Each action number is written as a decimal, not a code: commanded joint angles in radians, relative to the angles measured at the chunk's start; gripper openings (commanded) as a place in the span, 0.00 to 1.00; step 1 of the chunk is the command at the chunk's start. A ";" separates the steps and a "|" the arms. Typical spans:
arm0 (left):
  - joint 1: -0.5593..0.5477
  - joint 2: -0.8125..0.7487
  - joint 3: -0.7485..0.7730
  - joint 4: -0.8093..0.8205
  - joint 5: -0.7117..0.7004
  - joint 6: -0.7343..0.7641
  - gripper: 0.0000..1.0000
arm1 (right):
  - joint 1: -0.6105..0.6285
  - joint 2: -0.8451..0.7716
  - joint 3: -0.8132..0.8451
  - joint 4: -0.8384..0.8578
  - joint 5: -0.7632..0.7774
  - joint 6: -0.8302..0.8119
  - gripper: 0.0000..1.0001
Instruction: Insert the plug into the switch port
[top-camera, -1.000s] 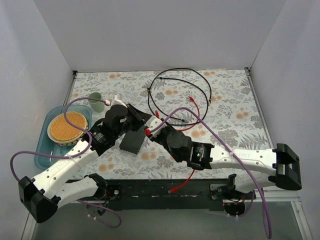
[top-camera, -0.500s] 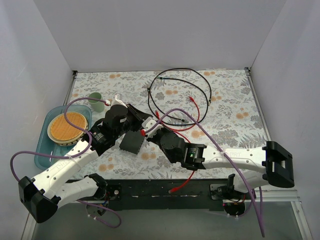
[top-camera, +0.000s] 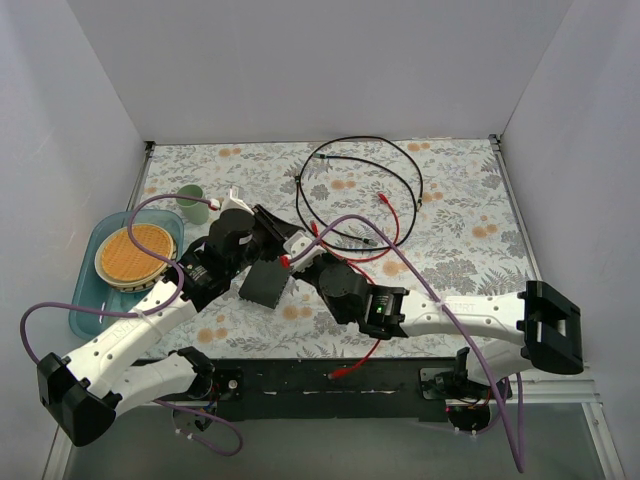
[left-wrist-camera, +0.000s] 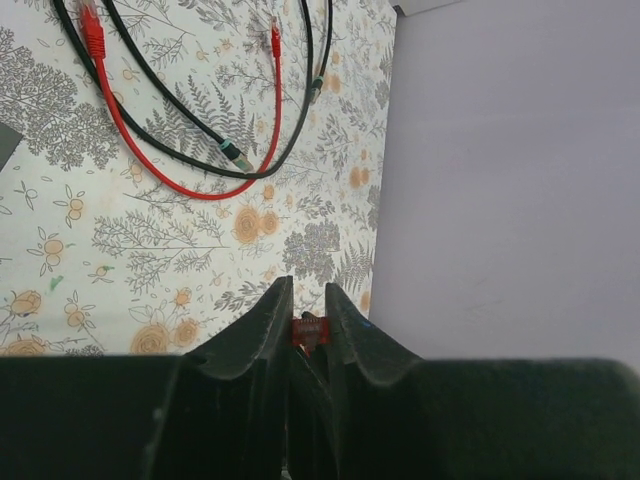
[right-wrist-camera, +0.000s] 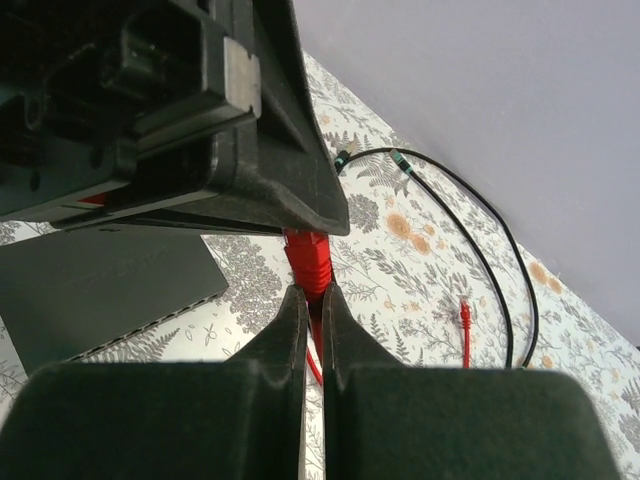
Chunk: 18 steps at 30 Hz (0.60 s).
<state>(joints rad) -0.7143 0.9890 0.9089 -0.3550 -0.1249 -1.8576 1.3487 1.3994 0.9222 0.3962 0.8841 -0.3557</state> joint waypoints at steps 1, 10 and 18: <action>-0.005 -0.041 -0.013 0.068 0.044 0.015 0.29 | -0.045 -0.052 0.017 0.012 -0.112 0.073 0.01; -0.005 -0.085 -0.019 0.019 -0.074 0.083 0.75 | -0.238 -0.168 0.017 -0.253 -0.566 0.216 0.01; -0.005 -0.135 -0.060 0.169 0.048 0.378 0.66 | -0.353 -0.148 0.078 -0.491 -0.967 0.146 0.01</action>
<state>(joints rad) -0.7174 0.8898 0.8742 -0.2817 -0.1455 -1.6688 1.0443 1.2503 0.9337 0.0334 0.1902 -0.1898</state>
